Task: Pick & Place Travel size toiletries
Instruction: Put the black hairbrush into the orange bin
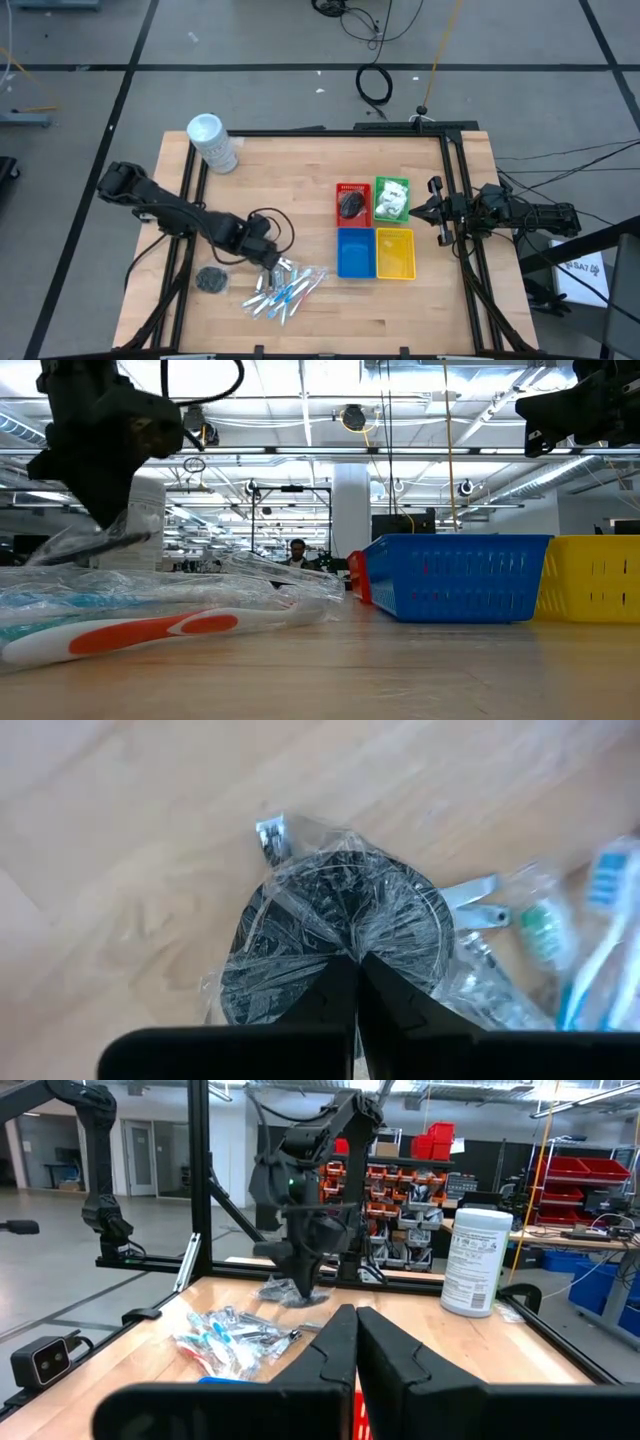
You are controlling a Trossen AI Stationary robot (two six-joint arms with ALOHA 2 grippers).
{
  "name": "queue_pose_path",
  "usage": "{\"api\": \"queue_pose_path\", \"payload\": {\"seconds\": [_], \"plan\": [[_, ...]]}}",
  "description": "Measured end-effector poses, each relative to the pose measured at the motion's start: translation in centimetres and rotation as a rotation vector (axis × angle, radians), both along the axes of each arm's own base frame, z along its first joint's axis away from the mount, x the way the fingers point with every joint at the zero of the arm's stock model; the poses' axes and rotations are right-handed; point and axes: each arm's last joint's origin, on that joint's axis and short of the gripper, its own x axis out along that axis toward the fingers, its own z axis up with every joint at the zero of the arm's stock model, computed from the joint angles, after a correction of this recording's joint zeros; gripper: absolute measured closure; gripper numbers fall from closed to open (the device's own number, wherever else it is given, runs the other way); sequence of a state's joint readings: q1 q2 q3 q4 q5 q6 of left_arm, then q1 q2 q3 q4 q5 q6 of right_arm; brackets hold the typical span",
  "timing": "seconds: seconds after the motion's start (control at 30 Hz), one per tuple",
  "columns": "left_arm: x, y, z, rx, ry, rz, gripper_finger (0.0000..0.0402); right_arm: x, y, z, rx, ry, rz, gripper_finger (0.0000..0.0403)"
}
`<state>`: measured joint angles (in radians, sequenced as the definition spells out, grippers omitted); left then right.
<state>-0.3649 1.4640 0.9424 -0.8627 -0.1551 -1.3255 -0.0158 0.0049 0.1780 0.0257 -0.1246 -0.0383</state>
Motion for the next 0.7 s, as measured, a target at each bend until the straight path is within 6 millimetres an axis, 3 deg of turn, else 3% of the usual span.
{"api": "queue_pose_path", "payload": {"seconds": [0.2,0.7], "plan": [[0.2,0.7,1.1,0.067,-0.095,-0.027,0.0401,0.0,0.0,0.0,0.000,0.000,-0.001,0.0403],[4.5,2.3,3.0,0.178,-0.469,-0.345,0.0401,0.0,0.0,0.0,0.000,0.000,-0.001,0.0403]]}}
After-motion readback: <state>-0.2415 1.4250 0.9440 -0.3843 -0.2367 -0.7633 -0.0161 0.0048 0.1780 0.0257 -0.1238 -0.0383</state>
